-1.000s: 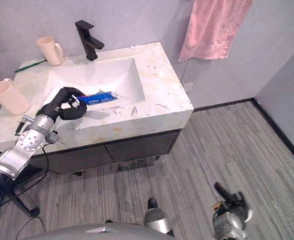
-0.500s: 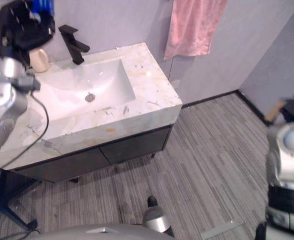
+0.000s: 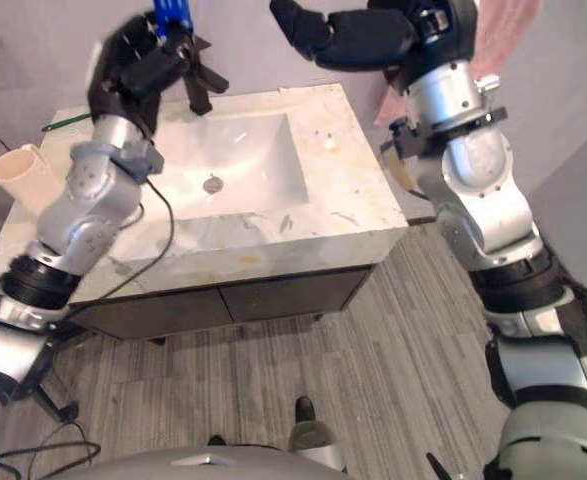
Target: Organize the bathroom.
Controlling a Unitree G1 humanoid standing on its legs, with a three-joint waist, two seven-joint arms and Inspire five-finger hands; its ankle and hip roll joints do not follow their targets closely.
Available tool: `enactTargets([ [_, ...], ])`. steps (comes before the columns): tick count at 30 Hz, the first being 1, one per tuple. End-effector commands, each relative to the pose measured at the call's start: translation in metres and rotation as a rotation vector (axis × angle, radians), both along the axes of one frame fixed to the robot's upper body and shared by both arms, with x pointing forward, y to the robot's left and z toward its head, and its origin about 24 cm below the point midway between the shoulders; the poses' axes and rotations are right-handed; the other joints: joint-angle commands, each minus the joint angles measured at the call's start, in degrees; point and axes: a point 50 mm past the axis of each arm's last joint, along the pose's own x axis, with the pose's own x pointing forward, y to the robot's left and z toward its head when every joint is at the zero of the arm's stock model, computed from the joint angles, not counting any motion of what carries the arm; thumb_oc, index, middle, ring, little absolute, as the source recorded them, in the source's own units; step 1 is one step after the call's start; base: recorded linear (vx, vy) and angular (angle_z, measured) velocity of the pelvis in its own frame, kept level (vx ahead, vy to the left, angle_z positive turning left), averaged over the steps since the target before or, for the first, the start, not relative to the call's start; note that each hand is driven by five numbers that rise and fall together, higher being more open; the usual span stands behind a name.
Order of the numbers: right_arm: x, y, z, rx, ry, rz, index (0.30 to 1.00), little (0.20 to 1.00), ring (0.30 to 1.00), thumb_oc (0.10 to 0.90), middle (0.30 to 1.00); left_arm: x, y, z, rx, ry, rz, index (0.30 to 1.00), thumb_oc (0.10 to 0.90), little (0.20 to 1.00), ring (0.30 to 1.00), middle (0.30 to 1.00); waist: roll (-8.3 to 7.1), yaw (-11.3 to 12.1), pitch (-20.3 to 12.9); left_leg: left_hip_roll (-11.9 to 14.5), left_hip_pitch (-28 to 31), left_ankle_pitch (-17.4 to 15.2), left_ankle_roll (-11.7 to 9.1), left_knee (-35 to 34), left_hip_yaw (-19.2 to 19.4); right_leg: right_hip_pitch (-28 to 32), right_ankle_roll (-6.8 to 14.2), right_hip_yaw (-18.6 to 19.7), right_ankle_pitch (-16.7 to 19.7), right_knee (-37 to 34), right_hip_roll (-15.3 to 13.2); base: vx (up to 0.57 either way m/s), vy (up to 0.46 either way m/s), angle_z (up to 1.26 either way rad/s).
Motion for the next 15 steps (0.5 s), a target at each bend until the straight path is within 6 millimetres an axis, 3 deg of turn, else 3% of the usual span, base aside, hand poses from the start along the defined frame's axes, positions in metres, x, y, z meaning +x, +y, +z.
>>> enactTargets([
  [1,-0.009,-0.004,0.051,0.098,-0.143,0.058,0.9,0.9,0.9,0.8,0.9,-0.014,-0.006,0.038,0.003,-0.248,-0.06,0.3,0.4,0.3,0.3,0.3,-2.62,1.2,-6.4,-3.8,-1.8,0.6,1.7,1.3,-4.0,0.6,2.0,-0.1,-10.6,7.1,3.7,0.0,-0.005,0.18],
  [6,0.006,-0.001,0.042,0.117,-0.022,0.112,0.9,0.9,0.9,0.8,0.9,-0.015,-0.022,0.026,0.017,-0.225,-0.117,0.3,0.4,0.3,0.3,0.3,-3.12,1.8,-6.1,-4.0,-2.0,0.3,1.9,1.6,-4.3,0.5,2.1,-1.0,-10.5,7.4,3.4,0.01,-0.003,0.19],
  [15,0.027,0.009,0.027,0.153,0.166,0.221,0.9,0.9,0.9,0.8,0.9,-0.014,-0.041,0.022,0.041,-0.206,-0.185,0.3,0.4,0.3,0.3,0.3,-3.5,2.5,-6.1,-4.3,-1.8,-0.3,2.2,2.0,-4.4,0.6,2.3,-1.8,-10.6,7.7,3.0,0.01,0.001,0.09],
])
